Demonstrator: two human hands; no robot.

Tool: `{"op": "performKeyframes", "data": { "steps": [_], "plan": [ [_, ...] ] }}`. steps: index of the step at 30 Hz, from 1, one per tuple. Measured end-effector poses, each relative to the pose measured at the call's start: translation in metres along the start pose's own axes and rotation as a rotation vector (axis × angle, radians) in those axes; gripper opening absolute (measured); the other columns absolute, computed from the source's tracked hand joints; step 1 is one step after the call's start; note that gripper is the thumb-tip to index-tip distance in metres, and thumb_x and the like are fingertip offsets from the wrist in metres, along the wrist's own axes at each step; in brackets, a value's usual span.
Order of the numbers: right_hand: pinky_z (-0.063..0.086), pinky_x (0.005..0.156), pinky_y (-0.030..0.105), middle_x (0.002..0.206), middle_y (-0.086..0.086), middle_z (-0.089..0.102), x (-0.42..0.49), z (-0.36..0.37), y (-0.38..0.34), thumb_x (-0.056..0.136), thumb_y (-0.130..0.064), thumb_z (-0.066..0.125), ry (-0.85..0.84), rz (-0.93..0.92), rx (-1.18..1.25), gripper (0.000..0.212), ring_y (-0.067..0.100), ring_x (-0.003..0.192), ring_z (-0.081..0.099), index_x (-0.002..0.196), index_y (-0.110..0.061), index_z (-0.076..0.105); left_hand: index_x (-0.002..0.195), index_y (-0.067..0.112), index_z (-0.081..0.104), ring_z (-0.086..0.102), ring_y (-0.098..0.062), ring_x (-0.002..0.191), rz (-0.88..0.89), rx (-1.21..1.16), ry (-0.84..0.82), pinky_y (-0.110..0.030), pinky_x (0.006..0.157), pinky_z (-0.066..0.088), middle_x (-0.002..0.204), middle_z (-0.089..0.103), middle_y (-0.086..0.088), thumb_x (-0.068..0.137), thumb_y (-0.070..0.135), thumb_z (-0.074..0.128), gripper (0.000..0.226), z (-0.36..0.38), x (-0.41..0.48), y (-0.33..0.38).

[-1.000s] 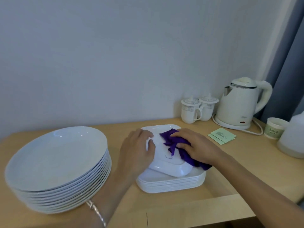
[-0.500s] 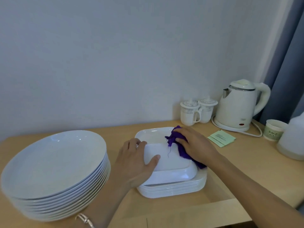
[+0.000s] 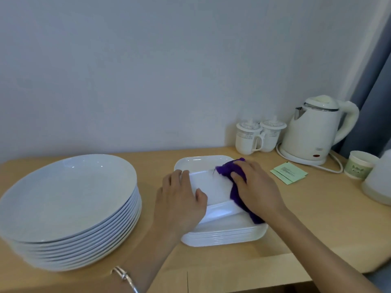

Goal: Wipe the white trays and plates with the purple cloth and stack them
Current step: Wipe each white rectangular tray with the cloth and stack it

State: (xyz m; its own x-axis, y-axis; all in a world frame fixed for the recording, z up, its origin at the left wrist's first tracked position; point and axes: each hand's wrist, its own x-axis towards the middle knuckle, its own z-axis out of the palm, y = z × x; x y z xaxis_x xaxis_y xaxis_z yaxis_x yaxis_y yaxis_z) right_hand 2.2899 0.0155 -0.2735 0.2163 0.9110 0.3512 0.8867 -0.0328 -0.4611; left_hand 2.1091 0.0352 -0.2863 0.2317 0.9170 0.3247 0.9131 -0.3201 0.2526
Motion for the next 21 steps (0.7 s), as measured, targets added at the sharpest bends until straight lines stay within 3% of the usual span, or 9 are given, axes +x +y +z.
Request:
{"op": "performKeyframes", "data": {
  "steps": [2, 4, 8, 9, 12, 15, 18, 21],
  "plan": [
    [0.035, 0.091, 0.023, 0.135, -0.012, 0.046, -0.016, 0.003, -0.011, 0.097, -0.035, 0.045, 0.023, -0.181, -0.051, 0.034, 0.011, 0.123, 0.043, 0.13, -0.03, 0.051, 0.139, 0.013, 0.035, 0.034, -0.022, 0.128, 0.017, 0.017, 0.031, -0.033, 0.098, 0.037, 0.141, 0.038, -0.001, 0.07, 0.05, 0.004, 0.084, 0.002, 0.0, 0.0],
    [0.035, 0.089, 0.023, 0.134, -0.015, 0.047, -0.011, 0.001, -0.011, 0.097, -0.038, 0.044, -0.017, -0.21, -0.026, 0.034, 0.008, 0.122, 0.044, 0.13, -0.033, 0.051, 0.138, 0.012, 0.038, 0.036, -0.024, 0.127, 0.013, 0.016, 0.044, -0.034, 0.096, 0.037, 0.14, 0.041, -0.003, 0.068, 0.05, 0.003, 0.088, 0.003, 0.0, 0.001],
    [0.04, 0.084, 0.033, 0.118, -0.002, 0.059, 0.03, -0.008, -0.001, 0.098, -0.037, 0.042, -0.07, 0.145, 0.223, 0.027, 0.021, 0.104, 0.054, 0.118, -0.026, 0.056, 0.141, 0.011, 0.035, 0.034, -0.024, 0.128, -0.01, 0.013, 0.033, -0.034, 0.099, 0.035, 0.141, 0.039, -0.004, 0.065, 0.05, -0.001, 0.092, 0.004, 0.0, 0.001],
    [0.039, 0.079, 0.033, 0.114, 0.001, 0.061, 0.035, -0.006, -0.004, 0.098, -0.037, 0.041, -0.077, 0.179, 0.188, 0.026, 0.022, 0.098, 0.055, 0.115, -0.023, 0.056, 0.14, 0.01, 0.036, 0.035, -0.024, 0.127, -0.011, 0.017, 0.033, -0.034, 0.099, 0.036, 0.14, 0.041, -0.005, 0.066, 0.049, -0.001, 0.092, 0.004, 0.0, 0.002],
    [0.039, 0.076, 0.033, 0.115, 0.002, 0.057, 0.037, 0.006, -0.024, 0.097, -0.041, 0.04, -0.122, -0.029, -0.09, 0.031, 0.025, 0.1, 0.056, 0.116, -0.024, 0.056, 0.137, 0.008, 0.041, 0.04, -0.026, 0.124, 0.004, 0.028, 0.019, -0.036, 0.096, 0.039, 0.137, 0.045, -0.007, 0.069, 0.047, 0.003, 0.087, 0.002, 0.0, 0.004],
    [0.043, 0.087, 0.034, 0.123, -0.003, 0.055, 0.038, 0.008, -0.039, 0.095, -0.046, 0.044, -0.26, -0.177, -0.033, 0.034, 0.021, 0.109, 0.054, 0.123, -0.031, 0.055, 0.135, 0.01, 0.041, 0.038, -0.022, 0.126, 0.005, 0.006, -0.007, -0.032, 0.098, 0.037, 0.138, 0.043, -0.004, 0.077, 0.044, 0.013, 0.072, 0.002, -0.001, 0.005],
    [0.043, 0.093, 0.038, 0.121, -0.002, 0.06, 0.054, 0.0, -0.03, 0.093, -0.048, 0.048, -0.29, -0.075, 0.032, 0.036, 0.021, 0.11, 0.055, 0.122, -0.029, 0.057, 0.143, 0.014, 0.03, 0.029, -0.019, 0.132, -0.019, -0.026, -0.035, -0.03, 0.104, 0.031, 0.145, 0.033, -0.002, 0.088, 0.041, 0.023, 0.061, 0.002, 0.0, 0.005],
    [0.04, 0.077, 0.033, 0.104, 0.0, 0.064, 0.062, -0.009, 0.001, 0.094, -0.047, 0.047, -0.253, 0.131, 0.143, 0.026, 0.024, 0.099, 0.057, 0.103, -0.026, 0.06, 0.142, 0.014, 0.03, 0.029, -0.019, 0.132, -0.024, -0.03, -0.027, -0.03, 0.104, 0.032, 0.145, 0.032, -0.001, 0.084, 0.042, 0.021, 0.066, 0.001, -0.001, 0.005]
  ]
}}
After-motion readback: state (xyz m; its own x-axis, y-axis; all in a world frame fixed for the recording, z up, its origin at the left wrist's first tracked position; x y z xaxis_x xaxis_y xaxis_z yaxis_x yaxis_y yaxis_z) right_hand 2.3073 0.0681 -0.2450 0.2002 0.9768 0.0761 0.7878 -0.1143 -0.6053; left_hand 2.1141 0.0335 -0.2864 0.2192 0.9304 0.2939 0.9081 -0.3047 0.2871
